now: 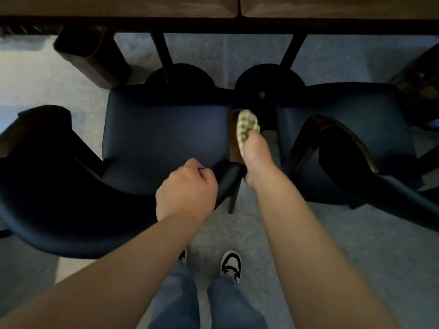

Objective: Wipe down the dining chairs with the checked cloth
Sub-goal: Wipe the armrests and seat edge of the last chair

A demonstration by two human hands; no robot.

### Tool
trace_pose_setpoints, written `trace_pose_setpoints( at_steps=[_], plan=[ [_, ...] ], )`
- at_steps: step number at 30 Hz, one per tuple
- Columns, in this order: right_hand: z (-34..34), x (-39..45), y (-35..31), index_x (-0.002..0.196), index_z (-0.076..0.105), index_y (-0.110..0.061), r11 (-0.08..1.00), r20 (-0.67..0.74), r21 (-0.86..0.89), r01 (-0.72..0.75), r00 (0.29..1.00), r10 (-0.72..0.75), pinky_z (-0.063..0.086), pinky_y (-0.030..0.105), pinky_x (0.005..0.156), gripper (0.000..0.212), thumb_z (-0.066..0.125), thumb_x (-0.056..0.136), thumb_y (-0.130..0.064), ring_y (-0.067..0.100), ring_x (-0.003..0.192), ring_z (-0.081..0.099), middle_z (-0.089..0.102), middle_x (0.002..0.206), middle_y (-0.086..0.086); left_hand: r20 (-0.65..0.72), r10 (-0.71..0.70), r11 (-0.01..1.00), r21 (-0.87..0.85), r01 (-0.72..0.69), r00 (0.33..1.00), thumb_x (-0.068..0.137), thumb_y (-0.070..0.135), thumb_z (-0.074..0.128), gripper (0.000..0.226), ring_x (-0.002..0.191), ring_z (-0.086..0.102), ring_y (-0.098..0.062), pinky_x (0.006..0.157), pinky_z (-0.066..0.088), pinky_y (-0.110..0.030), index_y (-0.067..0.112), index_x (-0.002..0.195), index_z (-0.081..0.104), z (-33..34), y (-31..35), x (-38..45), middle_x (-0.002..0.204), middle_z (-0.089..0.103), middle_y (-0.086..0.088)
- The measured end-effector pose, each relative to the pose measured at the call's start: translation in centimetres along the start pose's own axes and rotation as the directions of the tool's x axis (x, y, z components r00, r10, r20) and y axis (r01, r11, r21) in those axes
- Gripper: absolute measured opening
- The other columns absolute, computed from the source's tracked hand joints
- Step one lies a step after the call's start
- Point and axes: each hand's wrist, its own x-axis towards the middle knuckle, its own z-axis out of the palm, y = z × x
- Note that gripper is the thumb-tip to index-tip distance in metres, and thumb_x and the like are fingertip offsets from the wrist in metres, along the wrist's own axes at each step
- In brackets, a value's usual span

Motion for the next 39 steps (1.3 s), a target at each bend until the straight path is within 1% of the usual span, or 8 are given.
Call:
trace_pose_setpoints(
  at_steps=[6,11,15,19,22,29,33,39],
  plan=[
    [-0.5,3.5,0.4,0.078,0.056,-0.016,0.983,0.106,0.066,-0.169,0.981,0.162,0.045,0.016,0.042,0.038,0.043,0.099,-0.046,0.010,0.047,0.061,0.063,0.048,-0.004,-0.019,0.013,1.000,-0.008,-0.013,1.000,0.096,0.030,0.036,0.027,0.074,0.050,-0.023,0.067,0.038,-0.033,0.021,0.100,0.061,0.1,-0.1,0.0,0.087,0.061,-0.001],
    [-0.9,5.2,2.2,0.080,0.054,-0.019,0.996,0.048,-0.068,-0.058,0.997,0.061,0.049,0.026,0.061,0.024,0.045,0.096,-0.034,0.012,0.070,0.059,0.064,0.094,0.002,-0.026,0.023,1.000,0.001,-0.023,0.999,0.097,0.031,0.036,0.026,0.063,0.043,-0.015,0.064,0.036,-0.033,0.020,0.099,0.060,0.1,-0.1,0.0,0.075,0.052,0.004],
    [-0.7,2.3,2.0,0.089,0.062,-0.014,0.986,0.016,0.154,-0.066,0.998,0.064,0.051,0.025,0.066,0.027,0.039,0.099,-0.022,0.017,0.071,0.063,0.065,0.079,0.002,-0.020,0.008,1.000,-0.002,-0.008,1.000,0.097,0.031,0.036,0.026,0.059,0.038,-0.010,0.065,0.035,-0.032,0.021,0.096,0.060,0.2,-0.2,0.2,0.070,0.046,0.008],
    [-1.2,-2.9,3.1,0.075,0.066,-0.021,0.997,-0.107,0.051,0.060,0.993,-0.054,0.049,0.037,0.080,0.034,0.039,0.094,-0.024,0.025,0.080,0.064,0.066,0.077,0.000,-0.009,0.003,1.000,-0.003,-0.003,1.000,0.097,0.031,0.036,0.025,0.061,0.040,-0.014,0.065,0.036,-0.032,0.022,0.095,0.059,0.1,-0.1,0.2,0.071,0.047,0.008],
    [-1.2,-6.3,3.6,0.060,0.060,-0.027,0.976,-0.115,0.052,0.212,0.972,-0.205,0.042,0.033,0.068,0.041,0.039,0.094,-0.018,0.014,0.069,0.052,0.056,0.065,-0.010,0.005,0.004,1.000,-0.008,-0.004,1.000,0.097,0.032,0.035,0.025,0.069,0.047,-0.018,0.067,0.038,-0.033,0.023,0.097,0.059,0.0,0.0,0.2,0.078,0.053,0.005],
    [-0.8,2.2,2.6,0.093,0.062,-0.011,0.964,-0.061,0.198,-0.175,0.980,0.190,0.052,0.038,0.078,0.017,0.050,0.096,-0.023,0.026,0.082,0.062,0.064,0.102,0.014,-0.005,-0.036,0.999,-0.012,0.036,0.999,0.095,0.031,0.038,0.023,0.058,0.035,-0.006,0.065,0.034,-0.032,0.023,0.093,0.059,-0.1,0.2,0.2,0.068,0.045,0.010],
    [-0.2,4.8,1.3,0.092,0.058,-0.009,0.962,0.065,0.152,-0.228,0.973,0.220,0.049,0.020,0.052,0.023,0.048,0.100,-0.028,0.016,0.063,0.061,0.064,0.076,0.004,-0.001,-0.041,0.999,-0.017,0.041,0.999,0.096,0.031,0.038,0.022,0.058,0.035,-0.005,0.064,0.033,-0.030,0.023,0.093,0.059,-0.2,0.3,0.2,0.068,0.045,0.010],
    [-1.5,-2.3,2.5,0.098,0.069,-0.024,0.951,-0.068,-0.016,0.308,0.949,-0.308,0.049,0.027,0.085,0.024,0.047,0.095,-0.015,0.015,0.100,0.064,0.068,0.099,-0.004,0.001,-0.051,0.999,-0.007,0.051,0.999,0.095,0.031,0.039,0.021,0.058,0.037,-0.007,0.065,0.033,-0.031,0.025,0.094,0.059,-0.1,0.2,0.3,0.069,0.045,0.011]
  ],
)
